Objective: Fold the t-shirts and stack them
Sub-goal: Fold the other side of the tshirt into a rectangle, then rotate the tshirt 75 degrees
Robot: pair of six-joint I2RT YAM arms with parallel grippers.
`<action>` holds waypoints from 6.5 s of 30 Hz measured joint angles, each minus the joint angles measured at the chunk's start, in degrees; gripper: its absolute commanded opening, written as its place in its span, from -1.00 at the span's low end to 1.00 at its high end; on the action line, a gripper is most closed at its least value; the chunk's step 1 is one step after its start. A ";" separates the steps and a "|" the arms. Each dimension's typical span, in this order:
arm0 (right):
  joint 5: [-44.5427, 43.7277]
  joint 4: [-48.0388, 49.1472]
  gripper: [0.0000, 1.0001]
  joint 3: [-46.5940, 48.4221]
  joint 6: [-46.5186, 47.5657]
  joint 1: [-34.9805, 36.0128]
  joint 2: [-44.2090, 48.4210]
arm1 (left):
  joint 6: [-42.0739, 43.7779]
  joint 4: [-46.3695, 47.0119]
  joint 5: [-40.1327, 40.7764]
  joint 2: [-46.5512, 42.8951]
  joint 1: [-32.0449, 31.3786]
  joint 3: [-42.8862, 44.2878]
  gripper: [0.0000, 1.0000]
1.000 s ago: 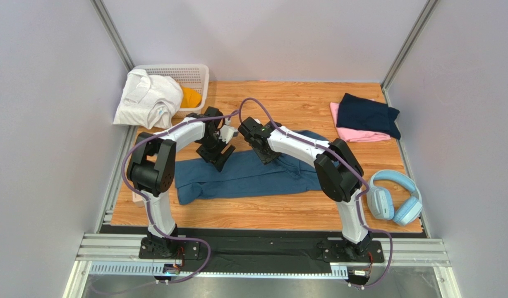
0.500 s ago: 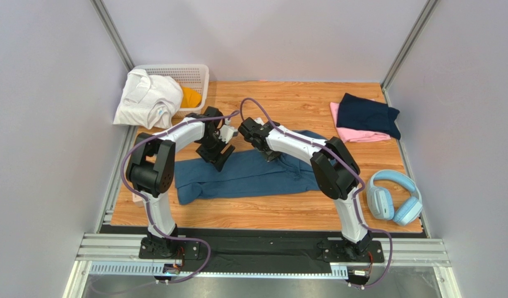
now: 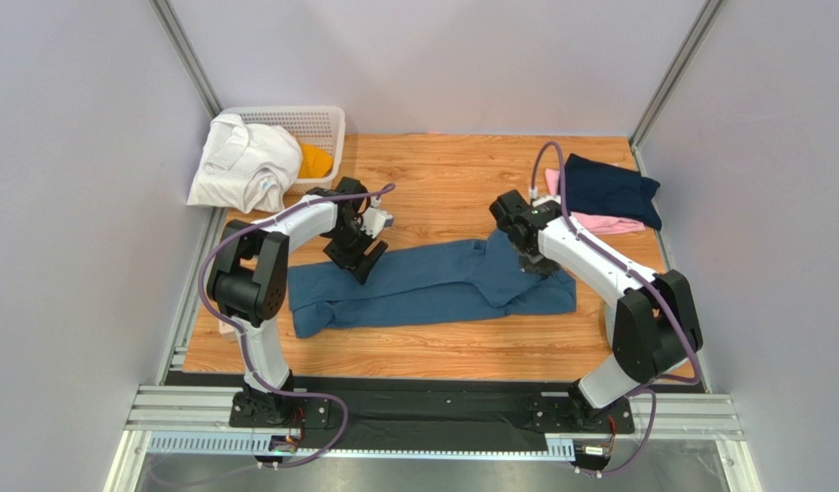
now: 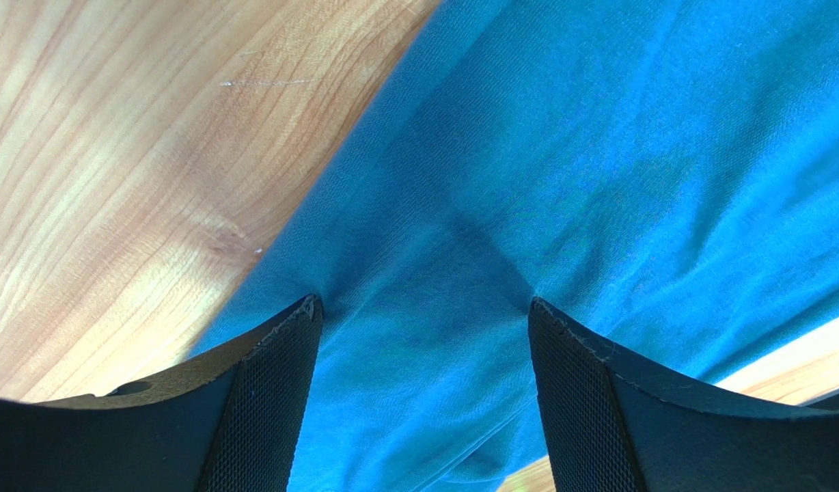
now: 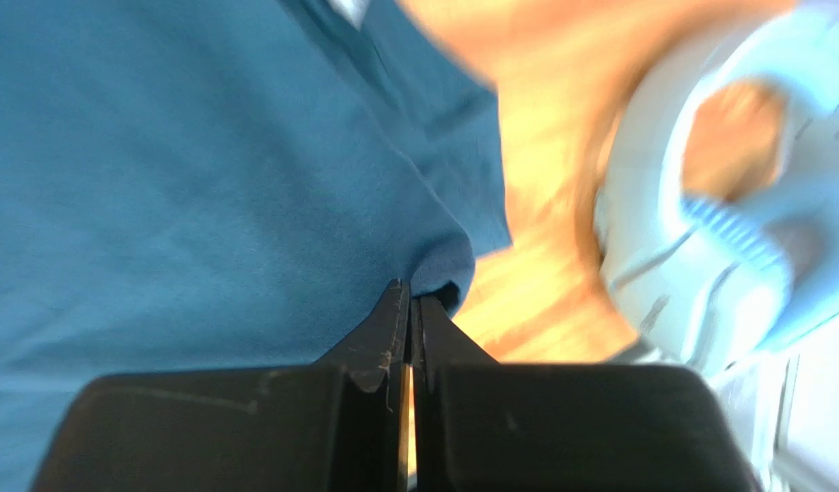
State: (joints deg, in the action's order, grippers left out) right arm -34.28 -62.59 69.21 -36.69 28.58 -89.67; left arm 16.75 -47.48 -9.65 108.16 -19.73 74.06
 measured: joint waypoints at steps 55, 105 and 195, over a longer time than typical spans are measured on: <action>36.39 2.43 -0.25 15.34 1.66 -17.62 -27.69 | 4.98 -3.91 0.87 -8.24 0.44 -6.10 0.57; 44.76 2.84 -0.21 38.38 7.78 -18.73 -19.71 | 13.97 -13.51 0.22 2.12 1.20 3.54 0.48; 71.69 17.38 1.00 71.30 -4.11 -25.44 -63.17 | -2.23 -18.45 -35.08 7.82 -12.33 39.15 0.43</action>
State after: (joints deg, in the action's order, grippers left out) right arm 37.41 -45.21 140.51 -40.80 3.14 -152.83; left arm 14.52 -65.93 -44.73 115.98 -32.05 113.21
